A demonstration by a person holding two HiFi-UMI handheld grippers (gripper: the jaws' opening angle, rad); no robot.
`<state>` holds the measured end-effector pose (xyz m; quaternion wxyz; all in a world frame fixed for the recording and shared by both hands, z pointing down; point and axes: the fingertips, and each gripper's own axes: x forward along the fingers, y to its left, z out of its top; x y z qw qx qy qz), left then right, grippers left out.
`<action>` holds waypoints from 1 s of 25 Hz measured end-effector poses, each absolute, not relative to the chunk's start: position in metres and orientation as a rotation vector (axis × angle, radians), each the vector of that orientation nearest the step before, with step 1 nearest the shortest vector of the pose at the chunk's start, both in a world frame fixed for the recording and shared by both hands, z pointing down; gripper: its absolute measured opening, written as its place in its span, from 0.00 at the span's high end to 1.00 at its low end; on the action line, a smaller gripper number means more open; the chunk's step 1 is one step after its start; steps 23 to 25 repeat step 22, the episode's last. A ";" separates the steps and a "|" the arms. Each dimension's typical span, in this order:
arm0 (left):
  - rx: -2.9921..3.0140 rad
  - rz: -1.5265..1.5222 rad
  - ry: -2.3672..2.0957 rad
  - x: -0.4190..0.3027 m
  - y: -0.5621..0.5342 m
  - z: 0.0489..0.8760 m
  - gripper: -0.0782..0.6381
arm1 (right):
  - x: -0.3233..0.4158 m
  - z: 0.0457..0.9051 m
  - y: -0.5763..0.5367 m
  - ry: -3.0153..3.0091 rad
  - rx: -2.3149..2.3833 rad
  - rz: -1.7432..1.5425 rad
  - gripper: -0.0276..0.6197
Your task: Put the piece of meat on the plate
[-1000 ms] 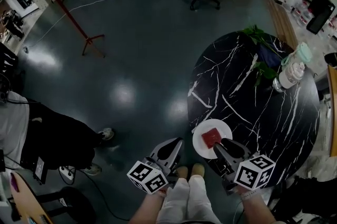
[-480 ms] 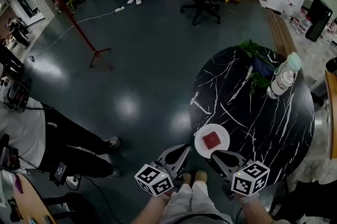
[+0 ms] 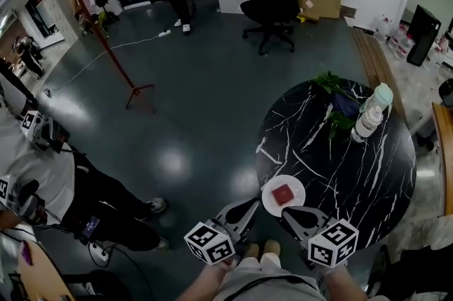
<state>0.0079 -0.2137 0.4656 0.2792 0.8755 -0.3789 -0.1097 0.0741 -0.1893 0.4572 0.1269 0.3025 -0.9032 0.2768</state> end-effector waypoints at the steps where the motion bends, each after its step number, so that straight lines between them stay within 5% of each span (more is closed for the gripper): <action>1: 2.350 -0.306 -1.017 0.008 -0.216 0.462 0.88 | 0.075 0.454 -0.190 -2.634 0.895 0.799 0.94; 25: 2.383 -0.386 -1.035 -0.006 -0.243 0.438 0.88 | 0.083 0.435 -0.205 -2.641 0.957 0.704 0.94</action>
